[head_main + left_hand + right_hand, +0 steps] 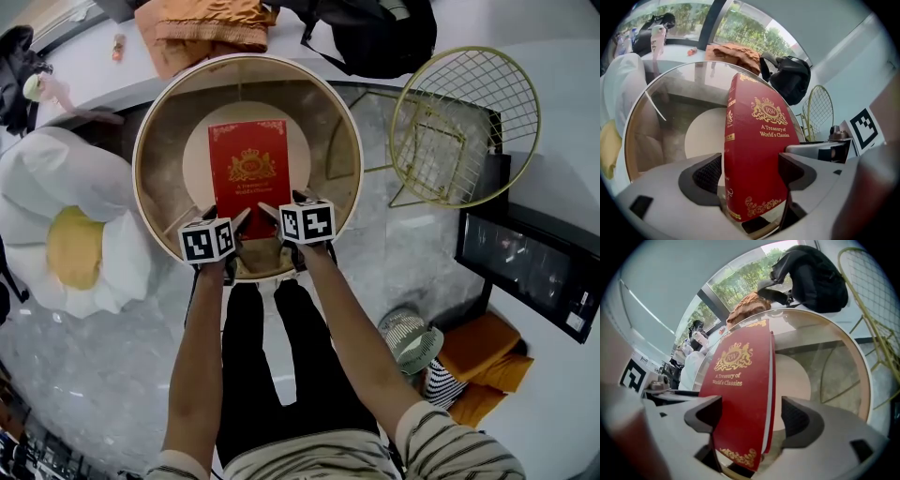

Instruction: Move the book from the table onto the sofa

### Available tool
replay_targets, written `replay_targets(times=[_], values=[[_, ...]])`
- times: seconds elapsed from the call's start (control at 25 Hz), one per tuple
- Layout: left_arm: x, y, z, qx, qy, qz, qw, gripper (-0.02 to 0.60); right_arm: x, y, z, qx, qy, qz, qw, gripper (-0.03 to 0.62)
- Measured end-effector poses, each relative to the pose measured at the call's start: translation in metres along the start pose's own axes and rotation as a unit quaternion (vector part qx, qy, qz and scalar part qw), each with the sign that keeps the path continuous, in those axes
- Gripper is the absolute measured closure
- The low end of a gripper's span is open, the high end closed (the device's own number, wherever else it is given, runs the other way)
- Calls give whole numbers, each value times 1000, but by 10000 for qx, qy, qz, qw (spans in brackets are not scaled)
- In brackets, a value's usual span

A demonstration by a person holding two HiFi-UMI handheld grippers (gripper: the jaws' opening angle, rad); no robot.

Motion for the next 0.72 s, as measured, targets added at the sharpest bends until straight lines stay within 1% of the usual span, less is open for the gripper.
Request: replay_targets(times=[0.12,0.24,0.44,0.56,0.72], values=[[-4,0,1,103,44,205,9997,225,-1,-4,1,-145,6,-130,9998,210],[-7,2,1,237,54,333,9992,224,-4,-7,1,-277,48,-350,9990,209],[-12,2,1,325,133,627,9974,218,-6,-8,1,-230,109,-506,9984,207],[-13,3,1,318,133,659,9972,218,-8,-7,2,-116,188,-574,9981,204],[-13,2,2,325,111,634,9974,218,-9,-4,4,-38,210,-495,9985,197]])
Point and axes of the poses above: the fingertips, and each gripper's own axes: x backward along the fingers, y to its left, z out of its underside, the point moved 6 cm from there along x, backward along the fingers, and after that the axes turned 7 degrees about z, right-handed, at the moved point
